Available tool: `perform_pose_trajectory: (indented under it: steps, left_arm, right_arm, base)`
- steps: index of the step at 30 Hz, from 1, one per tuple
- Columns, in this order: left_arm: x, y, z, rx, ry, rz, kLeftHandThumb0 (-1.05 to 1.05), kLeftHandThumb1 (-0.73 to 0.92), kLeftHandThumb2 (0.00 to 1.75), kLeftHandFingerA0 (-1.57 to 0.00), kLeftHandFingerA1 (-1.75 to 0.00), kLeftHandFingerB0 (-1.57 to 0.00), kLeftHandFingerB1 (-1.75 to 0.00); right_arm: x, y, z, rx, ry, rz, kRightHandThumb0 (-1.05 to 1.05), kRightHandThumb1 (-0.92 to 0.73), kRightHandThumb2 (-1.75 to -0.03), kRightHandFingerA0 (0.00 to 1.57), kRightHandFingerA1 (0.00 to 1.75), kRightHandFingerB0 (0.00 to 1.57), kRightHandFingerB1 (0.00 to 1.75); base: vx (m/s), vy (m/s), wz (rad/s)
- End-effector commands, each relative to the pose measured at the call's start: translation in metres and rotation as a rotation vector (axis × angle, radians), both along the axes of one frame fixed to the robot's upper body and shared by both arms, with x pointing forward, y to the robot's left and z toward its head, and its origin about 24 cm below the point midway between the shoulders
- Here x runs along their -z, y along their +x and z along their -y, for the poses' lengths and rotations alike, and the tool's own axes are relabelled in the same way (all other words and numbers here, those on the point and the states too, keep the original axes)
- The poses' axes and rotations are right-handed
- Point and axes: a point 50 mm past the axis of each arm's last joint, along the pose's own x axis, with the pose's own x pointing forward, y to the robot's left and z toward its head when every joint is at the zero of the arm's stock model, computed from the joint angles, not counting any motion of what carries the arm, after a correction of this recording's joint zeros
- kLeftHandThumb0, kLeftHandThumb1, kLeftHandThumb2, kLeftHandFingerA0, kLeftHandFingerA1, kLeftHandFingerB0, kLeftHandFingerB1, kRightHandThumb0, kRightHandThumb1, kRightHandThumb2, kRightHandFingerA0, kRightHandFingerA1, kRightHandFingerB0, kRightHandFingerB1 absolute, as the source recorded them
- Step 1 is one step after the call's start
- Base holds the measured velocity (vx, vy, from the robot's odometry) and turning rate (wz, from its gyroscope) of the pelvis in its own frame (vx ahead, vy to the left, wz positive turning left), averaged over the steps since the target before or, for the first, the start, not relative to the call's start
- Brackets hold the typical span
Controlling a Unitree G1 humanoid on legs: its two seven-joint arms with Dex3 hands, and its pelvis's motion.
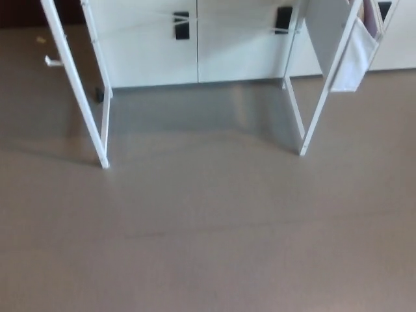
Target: The robot walks towards a desk on which a file tray is kept in the middle and a cube is kept to its right. The robot lifts the cube using its right hand and places it on the file tray.
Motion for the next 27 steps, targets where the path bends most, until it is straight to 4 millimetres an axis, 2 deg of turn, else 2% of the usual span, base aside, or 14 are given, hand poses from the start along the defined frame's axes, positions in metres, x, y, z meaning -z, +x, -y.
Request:
perform_pose_trajectory:
  steps: [1, 2, 4, 9, 10, 12, 14, 15, 16, 17, 20, 21, 22, 27]
  left_arm:
    - [-0.0043, -0.0021, -0.0053, 0.005, 0.019, 0.008, -0.42, 0.28, 1.01, -0.18, -0.66, -0.11, -0.61]
    - [-0.0048, -0.0021, -0.0054, 0.024, 0.019, 0.008, -0.42, 0.29, 1.01, -0.16, -0.65, -0.1, -0.6]
    - [-0.0048, -0.0022, -0.0053, 0.027, 0.019, 0.018, -1.04, 0.61, 0.96, -0.17, -0.8, -0.13, -0.71]
    - [-0.003, -0.0033, -0.0049, -0.027, 0.024, 0.022, -0.42, 0.28, 1.0, -0.2, -0.66, -0.13, -0.61]
    - [-0.0028, -0.0035, -0.0047, -0.031, 0.019, 0.025, -1.02, 0.8, 0.65, -0.17, -0.91, -0.14, -0.77]
    - [-0.0025, -0.0042, -0.0048, -0.057, 0.011, 0.03, -0.42, 0.26, 0.99, -0.19, -0.67, -0.13, -0.61]
    - [-0.0038, -0.0037, -0.0056, -0.031, 0.015, 0.021, -1.05, 0.57, 0.99, -0.17, -0.8, -0.15, -0.72]
    - [-0.0035, -0.0036, -0.0055, -0.019, 0.025, 0.009, -1.05, 0.83, 0.66, -0.18, -0.91, -0.15, -0.78]
    - [-0.0042, -0.0018, -0.0061, -0.019, 0.03, 0.007, -0.41, 0.27, 1.0, -0.19, -0.66, -0.14, -0.61]
    - [-0.0047, -0.001, -0.0066, -0.005, 0.04, -0.006, -0.41, 0.29, 1.01, -0.18, -0.66, -0.12, -0.61]
    - [-0.0056, -0.0004, -0.0068, -0.014, 0.018, 0.014, -0.96, 0.6, 1.14, -0.08, -0.7, -0.12, -0.68]
    - [-0.0059, -0.0002, -0.007, -0.007, 0.022, 0.011, -1.04, 0.84, 0.65, -0.09, -0.89, -0.09, -0.78]
    - [-0.0066, 0.0003, -0.0074, 0.011, 0.03, 0.003, -1.05, 0.66, 1.18, -0.11, -0.75, -0.17, -0.72]
    - [-0.0059, -0.0007, -0.0073, -0.013, 0.026, 0.001, -1.05, 0.62, 0.97, -0.16, -0.78, -0.14, -0.7]
  right_arm:
    - [-0.0077, -0.0036, -0.0015, -0.539, -0.21, -0.17, -0.89, -0.92, -0.76, 0.12, 0.29, 0.22, 0.32]
    - [-0.0048, -0.0039, 0.0047, 0.071, 0.062, 0.065, -0.86, -0.66, -0.61, 0.15, 0.3, 0.23, 0.29]
    - [0.0001, -0.0072, 0.004, 0.171, 0.109, 0.102, -0.86, -0.56, -0.7, 0.07, 0.25, 0.1, 0.2]
    - [0.0023, -0.0025, 0.0007, -0.15, -0.122, -0.064, -0.97, -0.71, -1.1, 0.02, 0.22, 0.14, 0.1]
    - [0.0021, -0.002, 0.0028, 0.01, -0.045, -0.003, -0.81, -0.5, -0.9, 0.03, 0.25, 0.08, 0.19]
    - [0.0022, -0.0031, 0.0033, 0.09, -0.009, 0.074, -0.87, -0.7, -0.61, 0.08, 0.33, 0.07, 0.24]
    - [-0.0056, -0.0034, -0.0018, -0.607, -0.31, -0.209, -0.97, -0.92, -0.81, 0.04, 0.26, 0.22, 0.31]
    - [-0.0051, -0.0003, 0.0024, -0.145, -0.095, -0.03, -0.84, -0.53, -0.92, 0.05, 0.29, 0.12, 0.36]
    - [-0.0028, -0.0013, 0.003, 0.026, -0.023, 0.053, -0.9, -0.56, -0.95, 0.13, 0.42, 0.08, 0.35]
    - [-0.0037, -0.0001, -0.0022, -0.25, -0.138, -0.036, -0.89, -0.68, -1.1, 0.07, 0.41, 0.07, 0.21]
    - [-0.0042, 0.0005, 0.0064, 0.165, 0.1, 0.061, -0.84, -0.54, -0.92, 0.06, 0.34, 0.09, 0.18]
    - [-0.004, 0.0008, 0.0068, 0.135, 0.063, 0.036, -0.92, -0.73, -0.62, 0.15, 0.35, 0.05, 0.23]
    - [-0.0035, 0.0015, 0.0071, 0.078, -0.007, 0.011, -0.9, -0.56, -0.95, 0.18, 0.48, 0.07, 0.29]
    - [-0.0019, -0.0021, 0.0066, 0.088, 0.022, 0.024, -0.83, -0.52, -0.99, 0.07, 0.47, 0.0, 0.22]
  base:
    - [0.35, -0.062, 0.2]
    - [0.45, -0.104, 0.23]
    - [0.51, -0.142, 0.23]
    - [0.44, -0.245, 0.14]
    - [0.45, -0.094, 0.04]
    - [0.38, -0.05, 0.0]
    - [0.42, 0.023, -0.14]
    - [0.42, 0.059, -0.2]
    - [0.42, 0.072, -0.25]
    - [0.36, 0.095, -0.2]
    - [0.58, 0.172, -0.37]
    - [0.58, 0.189, -0.55]
    - [0.59, 0.197, -0.33]
    - [0.52, 0.168, -0.1]
